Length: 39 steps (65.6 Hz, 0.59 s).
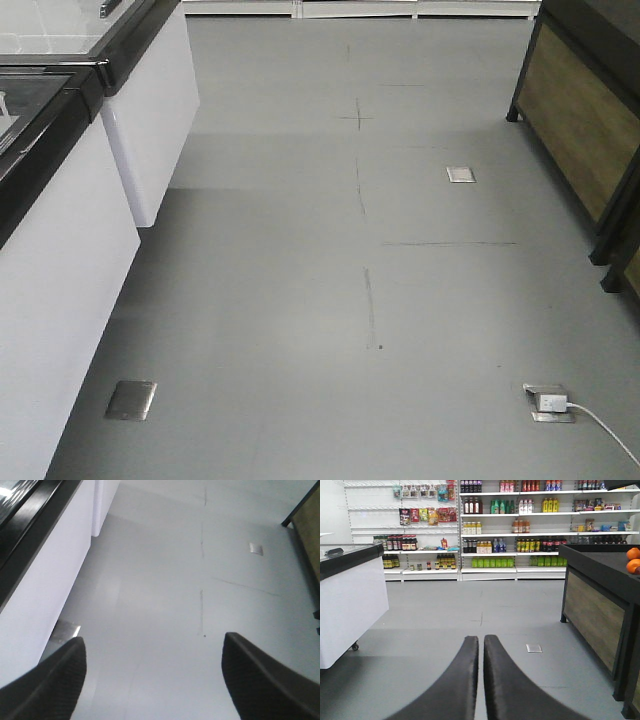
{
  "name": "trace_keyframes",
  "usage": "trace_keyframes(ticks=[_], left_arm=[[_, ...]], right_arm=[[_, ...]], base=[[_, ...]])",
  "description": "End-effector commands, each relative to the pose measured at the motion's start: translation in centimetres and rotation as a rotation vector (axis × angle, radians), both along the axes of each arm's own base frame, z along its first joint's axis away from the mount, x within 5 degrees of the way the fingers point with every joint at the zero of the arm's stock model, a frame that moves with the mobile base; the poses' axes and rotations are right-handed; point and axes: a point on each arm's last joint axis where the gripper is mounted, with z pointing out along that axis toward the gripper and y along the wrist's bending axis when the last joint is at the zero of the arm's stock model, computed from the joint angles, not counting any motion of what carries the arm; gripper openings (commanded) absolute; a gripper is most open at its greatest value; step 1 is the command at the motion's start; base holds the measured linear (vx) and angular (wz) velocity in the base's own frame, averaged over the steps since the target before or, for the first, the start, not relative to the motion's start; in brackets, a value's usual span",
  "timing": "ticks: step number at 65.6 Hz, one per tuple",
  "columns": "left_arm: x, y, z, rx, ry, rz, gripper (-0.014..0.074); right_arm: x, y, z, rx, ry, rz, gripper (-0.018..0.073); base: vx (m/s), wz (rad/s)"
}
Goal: Left arm holds basket, right arm returns cookies
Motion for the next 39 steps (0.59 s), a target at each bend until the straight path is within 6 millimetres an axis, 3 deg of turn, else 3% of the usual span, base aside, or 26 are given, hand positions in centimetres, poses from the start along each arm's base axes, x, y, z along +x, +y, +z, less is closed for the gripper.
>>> trace_keyframes(ticks=[1,9,20,27,39], left_arm=[[2.2,1.0,1.4,-0.016,-0.002,0.056,0.0544],[3.7,3.2,2.3,-0.055,0.099,0.166,0.0544],[4.0,7.1,4.7,-0.137,0.187,0.307,0.0537],[3.6,9.6,6.8,-0.180,0.169,0.364,0.0519],[3.1,13.4,10.5,-0.378,-0.038,0.472,0.0485]], right_arm=[[-0.1,0.1,0.1,-0.010,-0.068,0.006,-0.0006],[-0.1,0.1,0.1,-0.010,-0.068,0.006,-0.0006],[-0.1,0.1,0.1,-0.010,-0.068,0.006,-0.0006],[-0.1,0.1,0.1,-0.010,-0.068,0.006,-0.0006],[-0.1,0.1,0.1,-0.010,-0.068,0.006,-0.0006]], base=[[0.00,0.00],[0.00,0.00],[0.00,0.00],[0.00,0.00],[0.00,0.00]])
